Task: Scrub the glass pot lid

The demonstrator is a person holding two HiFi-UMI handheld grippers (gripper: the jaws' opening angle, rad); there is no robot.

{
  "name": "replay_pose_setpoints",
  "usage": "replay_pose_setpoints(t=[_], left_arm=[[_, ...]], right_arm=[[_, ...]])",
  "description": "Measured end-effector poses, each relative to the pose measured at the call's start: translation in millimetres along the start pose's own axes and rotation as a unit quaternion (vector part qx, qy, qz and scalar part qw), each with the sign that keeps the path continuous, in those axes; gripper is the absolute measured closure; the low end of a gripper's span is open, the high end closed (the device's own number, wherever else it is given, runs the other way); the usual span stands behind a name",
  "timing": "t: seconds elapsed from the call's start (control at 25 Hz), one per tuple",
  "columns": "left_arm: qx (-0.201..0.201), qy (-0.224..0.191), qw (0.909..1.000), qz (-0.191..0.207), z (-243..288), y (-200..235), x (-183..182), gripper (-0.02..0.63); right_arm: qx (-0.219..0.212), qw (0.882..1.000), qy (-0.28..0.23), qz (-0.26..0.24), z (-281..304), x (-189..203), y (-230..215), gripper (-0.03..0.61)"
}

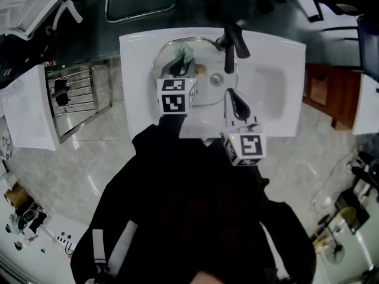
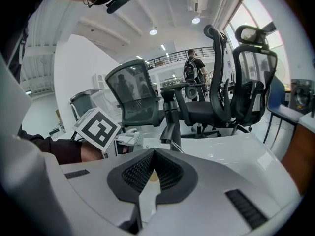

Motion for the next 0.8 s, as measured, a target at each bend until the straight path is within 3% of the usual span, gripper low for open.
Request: replay_pose_setpoints(t=[0.8], left_arm=[[0.023, 0.006, 0.9997, 0.007, 12.9, -21.2, -3.9, 0.554]], right_arm=[[0.009, 1.000, -0.001, 0.001, -3.5, -1.7, -10.6, 0.575]])
Point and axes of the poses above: the fingertips, and each gripper's own axes: z forward along the fingers, y to its left, x out of its underside, the point moved 7 cm from there along -z, backward along the fingers, and after that the axes turned 12 degrees about -y, right-handed, at the moved point
